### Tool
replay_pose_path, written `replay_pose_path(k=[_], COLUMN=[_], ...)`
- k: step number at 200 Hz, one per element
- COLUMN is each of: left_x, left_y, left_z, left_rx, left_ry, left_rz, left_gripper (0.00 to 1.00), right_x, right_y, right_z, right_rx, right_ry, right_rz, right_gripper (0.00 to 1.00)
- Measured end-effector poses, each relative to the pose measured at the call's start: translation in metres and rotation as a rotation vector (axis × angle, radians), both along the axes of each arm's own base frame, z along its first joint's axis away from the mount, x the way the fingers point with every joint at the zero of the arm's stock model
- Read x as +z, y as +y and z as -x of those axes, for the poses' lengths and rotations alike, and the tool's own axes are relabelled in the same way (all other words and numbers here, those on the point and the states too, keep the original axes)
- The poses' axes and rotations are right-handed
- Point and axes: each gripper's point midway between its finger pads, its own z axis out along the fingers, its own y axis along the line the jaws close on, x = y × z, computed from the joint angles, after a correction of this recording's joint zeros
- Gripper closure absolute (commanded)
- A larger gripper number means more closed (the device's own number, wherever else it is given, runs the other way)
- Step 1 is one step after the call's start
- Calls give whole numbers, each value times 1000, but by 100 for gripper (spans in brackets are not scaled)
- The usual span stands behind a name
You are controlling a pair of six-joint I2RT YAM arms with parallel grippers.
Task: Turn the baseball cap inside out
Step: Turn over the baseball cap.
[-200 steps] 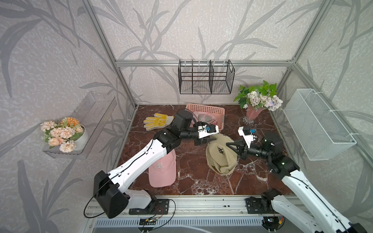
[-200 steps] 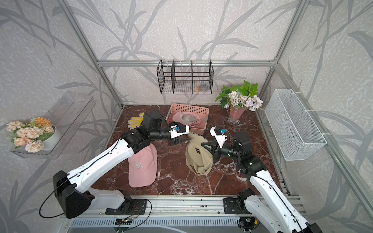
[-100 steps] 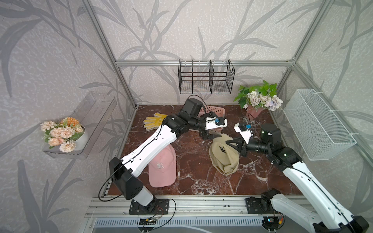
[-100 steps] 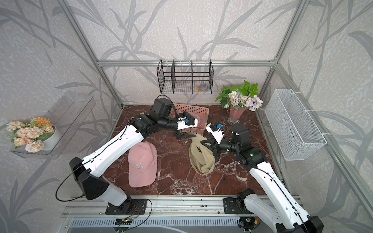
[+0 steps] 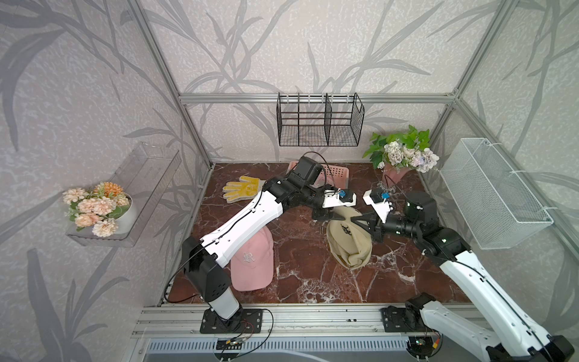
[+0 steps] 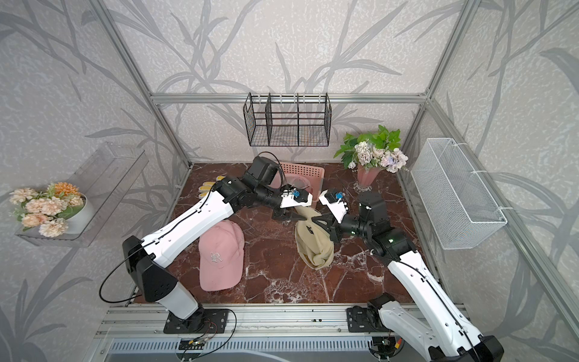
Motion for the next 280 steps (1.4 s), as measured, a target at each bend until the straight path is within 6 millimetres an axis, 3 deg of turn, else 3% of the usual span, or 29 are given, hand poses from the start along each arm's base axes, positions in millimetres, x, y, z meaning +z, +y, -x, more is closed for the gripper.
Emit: replay_pose_path(k=[26, 43, 60, 71, 81, 103, 148, 190, 234, 268, 280], left_x=[-4, -5, -6, -9, -12, -16, -20, 2, 21, 27, 27], left_y=[-1, -2, -2, -1, 1, 2, 10, 34, 49, 47, 47], left_z=[-2, -2, -2, 0, 3, 4, 3, -3, -10, -14, -16], left_rx=[0, 1, 2, -9, -8, 4, 66, 144, 235, 274, 288], left_ry=[-4, -4, 0, 6, 32, 59, 111, 132, 194, 241, 254], left_rz=[5, 7, 6, 0, -10, -21, 0, 126, 248, 300, 309], left_gripper=[47, 60, 78, 100, 100, 100, 100, 100, 100, 100, 100], right_x=[-2, -3, -6, -9, -12, -18, -21, -31, -16, -13, -14], right_y=[0, 0, -2, -4, -5, -6, -12, -23, -32, -45, -49], right_z=[0, 0, -2, -5, -7, -10, -25, -34, -37, -44, -47], right_rx=[-9, -13, -24, -43, -50, -64, -135, -188, -239, -337, -366], right_ry=[16, 25, 31, 28, 16, 3, -43, -26, -83, -104, -104], right_rz=[-3, -4, -1, 7, 15, 12, -52, -87, -133, -129, -122], right_gripper=[100, 100, 100, 100, 96, 69, 53, 51, 49, 64, 65])
